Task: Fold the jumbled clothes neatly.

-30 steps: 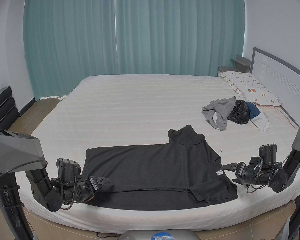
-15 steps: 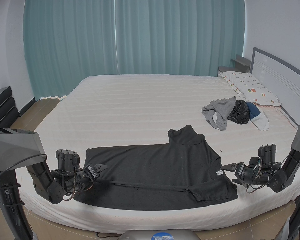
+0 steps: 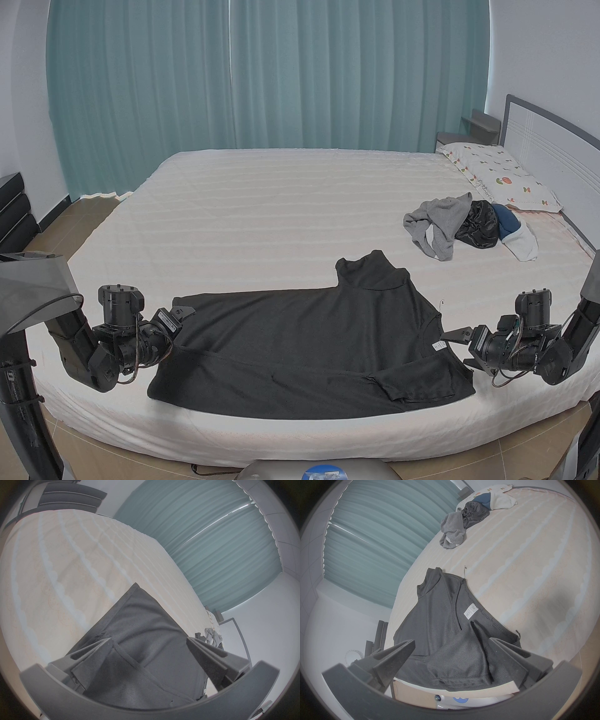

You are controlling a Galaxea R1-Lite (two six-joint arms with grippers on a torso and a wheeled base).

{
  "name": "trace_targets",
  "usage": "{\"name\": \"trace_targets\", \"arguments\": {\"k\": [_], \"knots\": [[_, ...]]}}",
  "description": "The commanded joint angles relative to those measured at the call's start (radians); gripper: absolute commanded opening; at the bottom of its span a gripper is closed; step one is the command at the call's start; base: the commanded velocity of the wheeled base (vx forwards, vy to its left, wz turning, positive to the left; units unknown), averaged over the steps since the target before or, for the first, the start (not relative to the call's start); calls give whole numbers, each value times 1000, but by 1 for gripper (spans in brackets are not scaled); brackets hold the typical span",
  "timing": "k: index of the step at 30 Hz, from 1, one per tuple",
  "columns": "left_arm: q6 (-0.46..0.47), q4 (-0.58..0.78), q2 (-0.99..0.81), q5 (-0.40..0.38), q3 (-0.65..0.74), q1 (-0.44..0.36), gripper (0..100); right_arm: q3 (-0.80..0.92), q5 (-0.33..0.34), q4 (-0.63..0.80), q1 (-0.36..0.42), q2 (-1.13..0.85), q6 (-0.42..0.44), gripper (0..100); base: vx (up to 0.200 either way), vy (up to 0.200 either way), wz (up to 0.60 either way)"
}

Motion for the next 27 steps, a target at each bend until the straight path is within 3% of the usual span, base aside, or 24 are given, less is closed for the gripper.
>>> {"name": "trace_targets", "arguments": {"k": [1, 8, 15, 22, 27], "knots": [[3, 7, -12, -8, 13, 7, 100, 1, 1, 0, 0, 2, 0, 100, 0, 0, 0], [12, 7, -35, -13, 21, 33, 100, -2, 1, 0, -4, 2, 0, 100, 0, 0, 0], [124, 4, 12, -96, 30, 68, 100, -5, -1, 0, -10, 23, -12, 100, 0, 0, 0], [224, -13, 95, -97, 12, 65, 100, -5, -1, 0, -9, 31, -35, 100, 0, 0, 0], [222, -30, 97, -96, 12, 67, 100, -5, -1, 0, -9, 36, -35, 100, 0, 0, 0]]}}
